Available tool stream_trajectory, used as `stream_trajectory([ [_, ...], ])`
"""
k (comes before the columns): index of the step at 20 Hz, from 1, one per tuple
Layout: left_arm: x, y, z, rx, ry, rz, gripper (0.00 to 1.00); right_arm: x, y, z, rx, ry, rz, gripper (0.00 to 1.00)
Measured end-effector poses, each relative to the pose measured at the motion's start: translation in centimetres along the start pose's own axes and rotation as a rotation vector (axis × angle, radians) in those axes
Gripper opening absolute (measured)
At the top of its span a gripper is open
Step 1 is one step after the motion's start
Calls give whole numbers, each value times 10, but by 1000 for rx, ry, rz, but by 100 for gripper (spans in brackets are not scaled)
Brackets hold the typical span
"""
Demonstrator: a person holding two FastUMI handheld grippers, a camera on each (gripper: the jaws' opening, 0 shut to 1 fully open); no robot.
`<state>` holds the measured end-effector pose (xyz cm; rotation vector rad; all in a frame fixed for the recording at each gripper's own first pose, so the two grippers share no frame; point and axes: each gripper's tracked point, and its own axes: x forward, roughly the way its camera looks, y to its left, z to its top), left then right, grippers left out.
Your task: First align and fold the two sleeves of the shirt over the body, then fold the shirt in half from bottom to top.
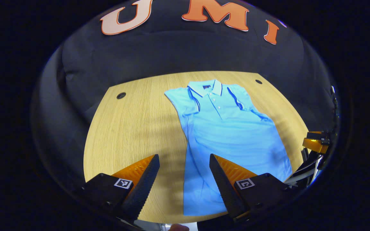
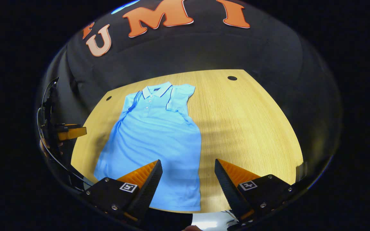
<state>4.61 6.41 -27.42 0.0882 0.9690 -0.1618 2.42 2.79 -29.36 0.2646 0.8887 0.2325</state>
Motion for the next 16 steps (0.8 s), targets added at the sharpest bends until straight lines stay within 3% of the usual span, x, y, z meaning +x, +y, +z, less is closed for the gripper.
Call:
stream_trajectory([
  [8,18,-17,-111,-8,153,23,100,5,-9,-64,-176,133,41,99],
  [13,15,-16,-148,8,208,42,100,10,-7,-105,-127,233,108,99],
  [16,17,-17,-161,-14,227,49,100,9,-8,-122,-157,270,118,98],
])
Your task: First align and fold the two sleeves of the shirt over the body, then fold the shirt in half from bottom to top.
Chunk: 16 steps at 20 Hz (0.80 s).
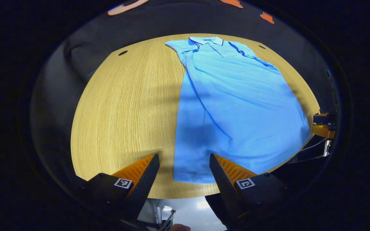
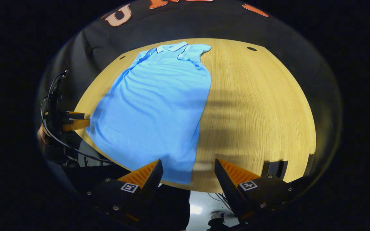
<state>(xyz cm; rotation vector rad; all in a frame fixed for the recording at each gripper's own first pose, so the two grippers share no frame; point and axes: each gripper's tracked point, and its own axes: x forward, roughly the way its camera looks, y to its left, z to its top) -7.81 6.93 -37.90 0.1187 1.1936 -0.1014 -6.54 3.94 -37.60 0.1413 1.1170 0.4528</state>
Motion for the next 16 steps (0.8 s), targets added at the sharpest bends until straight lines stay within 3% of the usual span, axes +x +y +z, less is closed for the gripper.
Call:
stream_trajectory([
  [6,13,-4,-7,-21,-30,-29,100,14,16,-9,-60,43,4,94],
  [8,14,-3,-8,-26,-47,-36,100,18,10,-10,-100,32,-38,92],
  [12,15,-5,-7,-26,-63,-33,100,19,10,-11,-110,59,-89,67],
  [13,16,-5,-6,-43,-62,-27,99,19,12,-9,-79,60,-95,54],
  [14,19,-5,-6,-63,-52,-20,83,21,14,-8,-52,51,-95,43],
  [15,14,-8,-5,-61,-46,-22,67,22,17,-7,-40,53,-90,23],
  [16,14,-13,-6,-65,-33,-22,60,23,23,-7,-28,59,-62,17],
])
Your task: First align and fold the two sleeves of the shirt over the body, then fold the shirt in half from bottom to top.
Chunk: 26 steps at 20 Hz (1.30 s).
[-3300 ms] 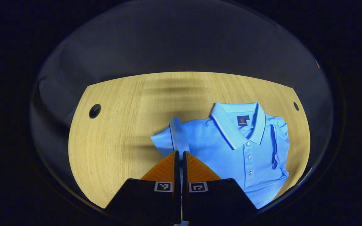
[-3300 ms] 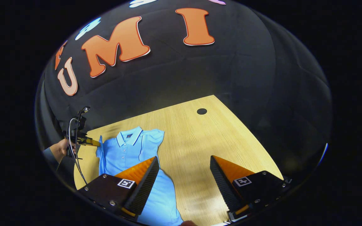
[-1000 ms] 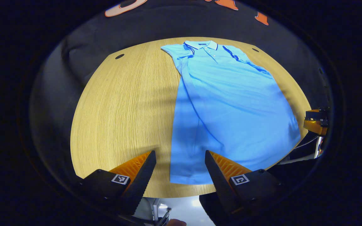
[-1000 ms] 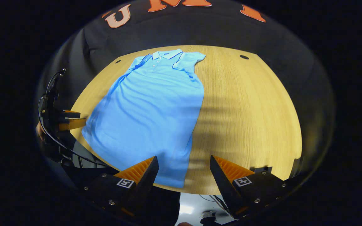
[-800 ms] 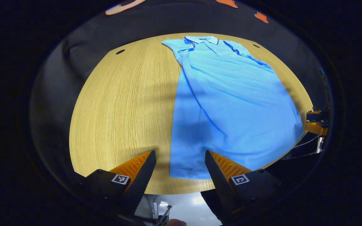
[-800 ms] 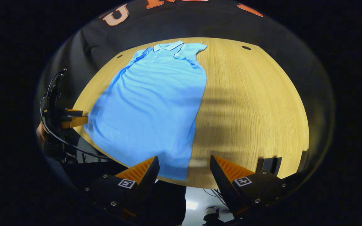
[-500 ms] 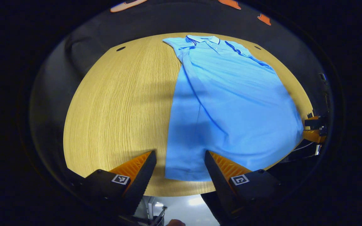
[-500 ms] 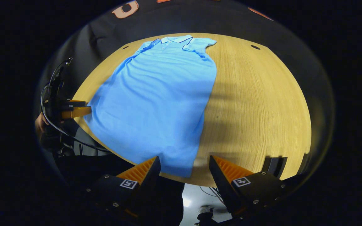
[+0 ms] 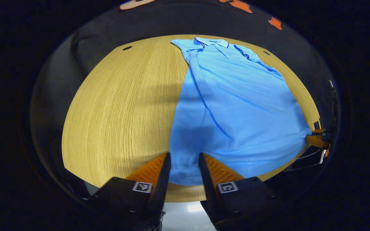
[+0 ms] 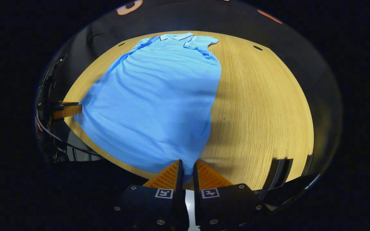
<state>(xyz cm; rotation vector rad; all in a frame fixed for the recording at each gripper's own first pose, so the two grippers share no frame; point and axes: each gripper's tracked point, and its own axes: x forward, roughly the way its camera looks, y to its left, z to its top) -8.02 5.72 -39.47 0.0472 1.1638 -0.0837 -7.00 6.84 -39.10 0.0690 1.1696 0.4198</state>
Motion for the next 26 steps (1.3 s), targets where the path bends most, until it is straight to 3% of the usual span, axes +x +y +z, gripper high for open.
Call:
stream_trajectory([
  [1,1,-5,2,8,0,6,33,0,4,-1,27,11,28,10],
  [3,1,-7,0,32,23,44,12,-1,16,-3,131,40,122,2],
  [4,1,-13,0,44,32,59,7,-2,20,-4,179,45,163,1],
  [6,0,-30,3,24,31,1,7,-1,16,0,219,15,185,1],
  [15,-33,-34,67,-71,-111,-44,7,-35,12,49,313,-166,336,1],
  [26,-63,-45,166,-60,-265,-85,7,-65,-4,151,282,-350,358,0],
])
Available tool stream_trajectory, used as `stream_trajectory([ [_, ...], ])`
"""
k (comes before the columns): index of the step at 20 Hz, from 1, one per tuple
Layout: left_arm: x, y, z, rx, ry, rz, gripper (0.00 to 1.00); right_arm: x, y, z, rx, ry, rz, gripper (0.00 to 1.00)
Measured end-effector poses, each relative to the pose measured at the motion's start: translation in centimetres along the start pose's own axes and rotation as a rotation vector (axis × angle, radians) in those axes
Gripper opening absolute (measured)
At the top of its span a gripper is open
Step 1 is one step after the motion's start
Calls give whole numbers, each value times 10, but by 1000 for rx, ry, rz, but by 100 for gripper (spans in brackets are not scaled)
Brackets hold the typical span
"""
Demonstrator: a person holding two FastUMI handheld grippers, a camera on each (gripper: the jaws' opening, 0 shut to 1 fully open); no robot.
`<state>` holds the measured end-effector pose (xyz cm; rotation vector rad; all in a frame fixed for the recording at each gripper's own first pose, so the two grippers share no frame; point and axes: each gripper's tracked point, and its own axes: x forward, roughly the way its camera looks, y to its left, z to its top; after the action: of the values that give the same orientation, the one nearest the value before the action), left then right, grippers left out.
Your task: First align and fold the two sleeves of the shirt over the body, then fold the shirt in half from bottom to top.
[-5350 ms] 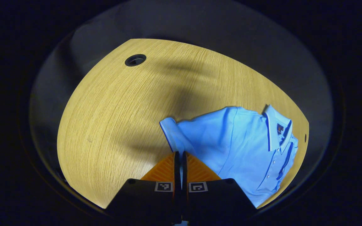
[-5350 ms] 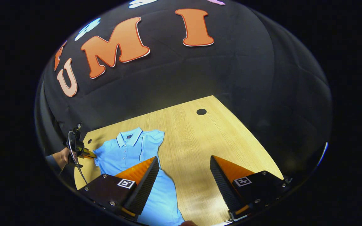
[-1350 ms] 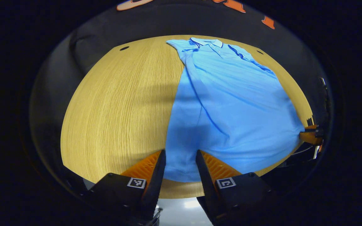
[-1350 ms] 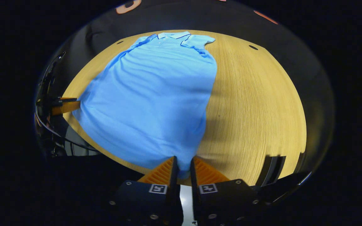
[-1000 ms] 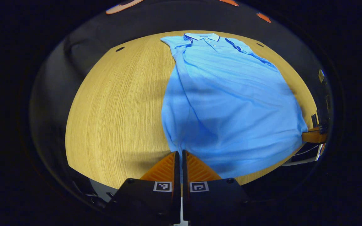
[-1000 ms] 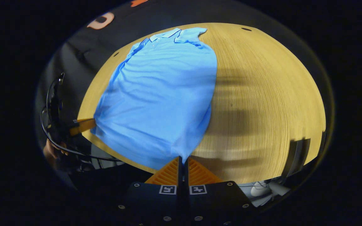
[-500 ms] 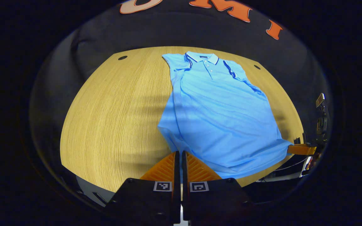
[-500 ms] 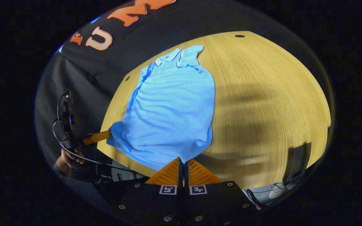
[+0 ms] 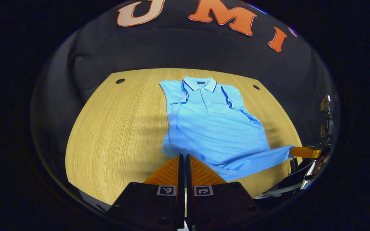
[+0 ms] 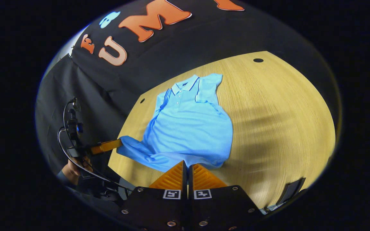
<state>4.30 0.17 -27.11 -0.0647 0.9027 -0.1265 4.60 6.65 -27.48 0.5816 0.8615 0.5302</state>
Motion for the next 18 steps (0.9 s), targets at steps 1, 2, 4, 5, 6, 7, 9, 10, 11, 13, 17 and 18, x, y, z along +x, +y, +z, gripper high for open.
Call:
stream_trajectory([
  [1,3,1,10,3,-9,-4,7,1,0,12,-6,-11,-3,1],
  [2,7,2,20,4,-17,-10,7,2,2,23,-7,-25,-1,1],
  [4,13,6,40,-2,-36,-18,7,6,-1,41,-8,-37,-11,0],
  [5,16,10,48,-4,-40,-19,7,8,-4,50,-19,-45,-23,1],
  [6,21,14,57,-2,-42,-19,7,12,-5,62,-22,-51,-30,1],
  [7,28,15,65,7,-46,-22,7,16,-4,74,-17,-64,-33,1],
  [9,42,18,79,29,-46,-25,7,23,-4,95,-15,-84,-43,1],
  [10,48,19,87,38,-47,-29,7,27,-5,106,-15,-96,-51,1],
  [11,53,21,97,42,-52,-34,7,32,-4,118,-13,-103,-56,1],
  [13,66,23,118,42,-63,-45,7,43,-4,135,-7,-113,-62,1],
  [17,95,34,163,1,-88,-65,7,71,-5,165,-14,-116,-78,1],
  [18,102,38,174,-7,-94,-66,7,78,-6,173,-16,-120,-85,1],
])
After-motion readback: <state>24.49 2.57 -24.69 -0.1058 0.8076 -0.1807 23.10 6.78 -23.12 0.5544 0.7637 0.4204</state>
